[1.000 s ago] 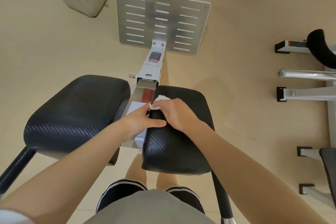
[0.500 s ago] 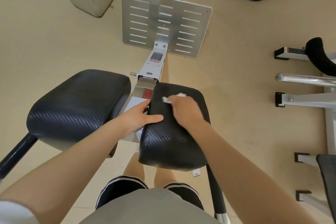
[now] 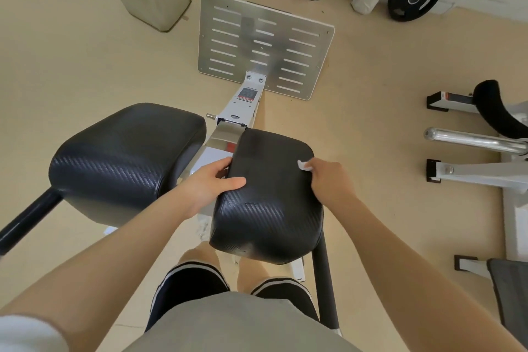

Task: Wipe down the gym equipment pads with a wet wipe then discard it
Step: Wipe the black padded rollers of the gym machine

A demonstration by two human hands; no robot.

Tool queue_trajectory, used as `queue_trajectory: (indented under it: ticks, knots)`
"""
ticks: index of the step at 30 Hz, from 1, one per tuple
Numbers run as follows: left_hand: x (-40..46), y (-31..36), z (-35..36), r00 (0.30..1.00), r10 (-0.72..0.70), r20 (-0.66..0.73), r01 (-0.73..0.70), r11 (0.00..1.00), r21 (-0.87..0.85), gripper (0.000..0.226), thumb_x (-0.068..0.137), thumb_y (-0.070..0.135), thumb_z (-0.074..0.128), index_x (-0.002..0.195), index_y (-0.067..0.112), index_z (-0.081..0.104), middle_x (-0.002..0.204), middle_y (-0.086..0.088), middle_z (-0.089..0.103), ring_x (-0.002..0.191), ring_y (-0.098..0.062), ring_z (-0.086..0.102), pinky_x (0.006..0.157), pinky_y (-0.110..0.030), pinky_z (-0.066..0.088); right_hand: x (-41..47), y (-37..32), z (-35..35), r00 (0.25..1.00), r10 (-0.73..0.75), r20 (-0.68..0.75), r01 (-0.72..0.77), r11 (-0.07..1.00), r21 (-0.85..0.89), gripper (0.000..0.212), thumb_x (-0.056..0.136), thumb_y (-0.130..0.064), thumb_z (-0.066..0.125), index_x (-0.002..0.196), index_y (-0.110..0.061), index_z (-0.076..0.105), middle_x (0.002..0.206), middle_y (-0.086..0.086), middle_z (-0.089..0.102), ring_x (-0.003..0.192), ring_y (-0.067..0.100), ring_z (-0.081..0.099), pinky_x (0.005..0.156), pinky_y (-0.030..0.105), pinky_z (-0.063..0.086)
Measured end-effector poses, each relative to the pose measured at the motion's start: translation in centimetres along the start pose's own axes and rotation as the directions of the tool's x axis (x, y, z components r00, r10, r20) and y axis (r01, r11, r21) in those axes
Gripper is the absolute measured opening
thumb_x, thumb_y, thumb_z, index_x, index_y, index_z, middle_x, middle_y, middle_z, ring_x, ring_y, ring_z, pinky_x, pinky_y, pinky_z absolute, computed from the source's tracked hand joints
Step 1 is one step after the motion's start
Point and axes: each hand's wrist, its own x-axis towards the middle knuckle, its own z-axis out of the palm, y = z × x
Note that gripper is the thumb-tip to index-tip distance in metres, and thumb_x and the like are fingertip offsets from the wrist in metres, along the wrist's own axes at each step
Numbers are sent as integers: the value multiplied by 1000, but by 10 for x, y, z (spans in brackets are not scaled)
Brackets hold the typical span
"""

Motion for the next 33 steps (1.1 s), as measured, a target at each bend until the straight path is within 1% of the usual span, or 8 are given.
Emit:
queue_trajectory:
  ticks: [3, 8, 14, 21, 24, 27, 31, 33]
  knots:
    - [-3, 3, 2, 1000, 2, -7, -2, 1000, 5, 53, 86, 22, 63, 136, 25, 43, 130, 4, 54, 120, -21, 51, 104, -44, 40, -4, -11, 3, 996, 59, -63, -58, 998, 13, 30, 96, -11, 36, 113, -9, 60, 106, 19, 62, 83, 30, 56, 71, 31, 42]
    - [-4, 10, 4, 1000, 2, -27, 0, 997, 75, 56, 86, 24, 63, 137, 23, 41, 129, 4, 53, 118, -20, 51, 98, -37, 43, 4, -81, 29, 987, -160, 22, 161, 985, -62, 29, 96, -13, 40, 121, -13, 55, 118, 14, 58, 109, 31, 53, 91, 35, 41]
    - [-15, 3, 0, 999, 43, 26, -47, 987, 157, 60, 79, 25, 70, 134, 23, 44, 128, 6, 54, 119, -17, 50, 103, -38, 41, -8, -97, 36, 951, -302, 71, 298, 953, 59, 30, 96, -9, 39, 120, -11, 58, 115, 11, 61, 106, 26, 56, 91, 32, 43]
    - [-24, 8, -1, 995, 81, 51, -93, 934, 345, 62, 85, 21, 65, 140, 23, 36, 143, 5, 43, 131, -19, 41, 105, -38, 35, -31, -14, 18, 986, 121, -118, -70, 926, 370, 28, 98, -23, 44, 115, -16, 64, 118, 9, 59, 94, 20, 56, 77, 17, 42]
    - [-22, 9, -10, 991, 48, 123, -78, 966, 248, 43, 90, 23, 57, 132, 21, 46, 133, 5, 52, 125, -18, 46, 104, -33, 34, -28, -28, 35, 964, 155, -214, -113, 974, 194, 29, 99, -22, 41, 118, -17, 62, 122, 11, 57, 110, 28, 53, 93, 29, 40]
    - [-19, 7, -19, 992, -14, 128, 25, 996, -80, 35, 96, 32, 44, 126, 17, 52, 128, 2, 55, 121, -16, 49, 109, -34, 33, -22, -79, 56, 972, -79, -220, 88, 996, 31, 29, 94, -14, 46, 119, -16, 60, 121, 9, 57, 115, 25, 51, 98, 29, 38]
    - [-16, 3, -28, 991, -42, 129, 78, 956, -284, 42, 99, 34, 30, 119, 5, 54, 102, -9, 58, 91, -16, 55, 83, -27, 45, -37, -129, 79, 989, -123, -78, 130, 987, 90, 35, 92, -22, 44, 126, -18, 54, 125, 1, 55, 114, 16, 52, 68, -6, 33]
    - [-17, 3, -28, 990, -50, 133, 84, 959, -270, 47, 98, 37, 30, 121, 3, 53, 95, -8, 61, 84, -15, 57, 77, -25, 47, -44, -132, 87, 972, -187, -146, 181, 982, -52, 35, 94, -30, 41, 124, -18, 54, 122, -1, 56, 106, 15, 52, 59, -2, 32]
